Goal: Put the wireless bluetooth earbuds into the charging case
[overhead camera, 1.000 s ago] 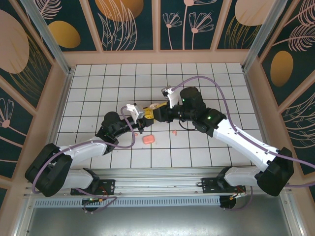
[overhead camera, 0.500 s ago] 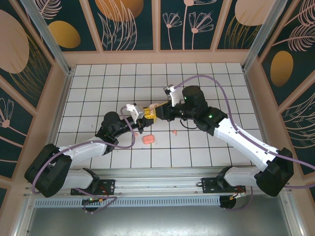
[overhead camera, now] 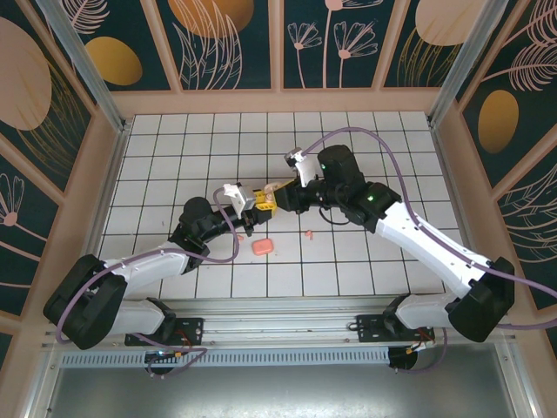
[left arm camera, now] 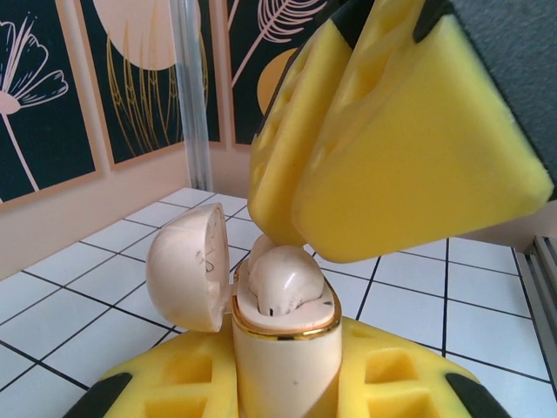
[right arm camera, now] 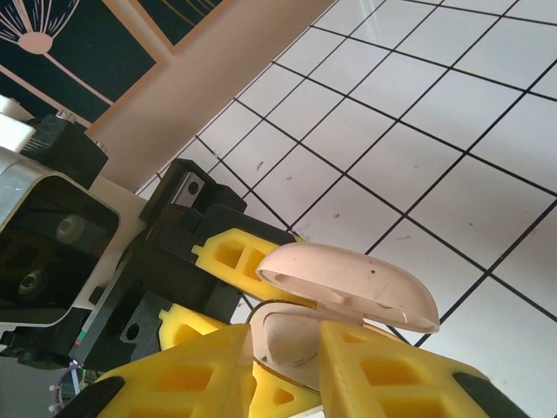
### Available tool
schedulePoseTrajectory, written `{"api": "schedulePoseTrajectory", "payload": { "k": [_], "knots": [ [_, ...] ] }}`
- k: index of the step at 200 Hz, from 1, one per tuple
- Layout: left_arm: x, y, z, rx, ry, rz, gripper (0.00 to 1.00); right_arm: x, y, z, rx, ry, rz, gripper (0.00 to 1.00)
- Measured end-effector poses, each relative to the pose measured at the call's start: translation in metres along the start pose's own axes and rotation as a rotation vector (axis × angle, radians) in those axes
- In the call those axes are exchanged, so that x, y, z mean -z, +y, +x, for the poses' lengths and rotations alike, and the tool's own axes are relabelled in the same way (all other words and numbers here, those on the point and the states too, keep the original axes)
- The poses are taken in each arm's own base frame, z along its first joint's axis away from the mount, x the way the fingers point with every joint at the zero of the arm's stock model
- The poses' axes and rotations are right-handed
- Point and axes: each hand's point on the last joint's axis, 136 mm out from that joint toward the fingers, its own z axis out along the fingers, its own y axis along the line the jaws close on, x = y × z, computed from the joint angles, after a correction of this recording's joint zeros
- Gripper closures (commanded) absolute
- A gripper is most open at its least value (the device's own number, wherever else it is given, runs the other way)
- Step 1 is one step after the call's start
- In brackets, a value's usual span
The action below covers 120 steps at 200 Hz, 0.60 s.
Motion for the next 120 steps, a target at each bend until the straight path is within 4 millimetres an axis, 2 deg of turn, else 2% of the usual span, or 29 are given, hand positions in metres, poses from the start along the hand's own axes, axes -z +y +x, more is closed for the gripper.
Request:
{"api": "schedulePoseTrajectory", "payload": {
  "k": [37, 85, 97, 120],
  "knots": [
    [0.0, -0.001, -0.002, -0.006, -0.005, 0.009, 0.92, 0.005, 0.004, -0.003, -0.005, -0.009, -0.024, 0.62],
    [0.001, -0.017, -0.017, -0.032, -0.039, 0.087, 0.93, 0.049, -0.02, -0.046, -0.081, -0.18, -0.009, 0.46],
    [0.001, -0.019, -0.018, -0.034, -0.041, 0.098, 0.92, 0.049, -0.02, -0.048, -0.095, -0.18, -0.035, 0.44],
    [0.002, -0.021, -0.018, -0.034, -0.041, 0.108, 0.92, 0.034, -0.018, -0.042, -0.136, -0.129, -0.108, 0.4]
  ]
}}
